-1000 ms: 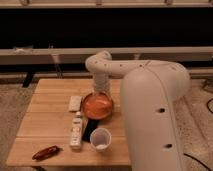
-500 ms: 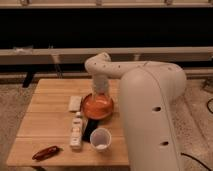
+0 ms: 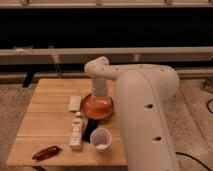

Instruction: Push the ceramic bowl across the table

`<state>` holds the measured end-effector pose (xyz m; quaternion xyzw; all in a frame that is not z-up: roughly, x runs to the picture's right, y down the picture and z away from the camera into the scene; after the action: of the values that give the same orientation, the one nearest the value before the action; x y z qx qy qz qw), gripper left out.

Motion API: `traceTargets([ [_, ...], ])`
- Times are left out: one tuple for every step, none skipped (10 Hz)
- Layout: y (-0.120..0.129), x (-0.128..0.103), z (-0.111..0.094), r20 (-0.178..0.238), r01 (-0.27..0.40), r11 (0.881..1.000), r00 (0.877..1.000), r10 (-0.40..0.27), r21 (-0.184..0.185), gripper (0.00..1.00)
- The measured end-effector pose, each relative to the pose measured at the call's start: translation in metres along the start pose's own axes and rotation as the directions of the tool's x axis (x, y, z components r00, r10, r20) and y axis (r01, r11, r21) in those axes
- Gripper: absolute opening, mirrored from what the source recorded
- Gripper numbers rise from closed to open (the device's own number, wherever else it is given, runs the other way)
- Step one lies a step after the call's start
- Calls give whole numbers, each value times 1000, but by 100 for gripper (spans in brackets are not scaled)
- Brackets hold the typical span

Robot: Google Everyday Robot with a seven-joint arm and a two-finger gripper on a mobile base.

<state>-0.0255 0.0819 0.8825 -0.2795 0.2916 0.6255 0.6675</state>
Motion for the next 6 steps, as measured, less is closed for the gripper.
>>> traceTargets([
  [-3,0,2,-6,-10,1000,1000,10,1,65],
  [-7,1,5,-13,-24,1000,1000,24,1,65],
  [-15,3,7,-23,-45,999,999,45,2,65],
  [-21,5,9,-32,-60,998,998,60,3,65],
  [-24,6,11,-37,-67,998,997,67,4,65],
  [-31,8,14,-48,-85,996,995,85,8,65],
])
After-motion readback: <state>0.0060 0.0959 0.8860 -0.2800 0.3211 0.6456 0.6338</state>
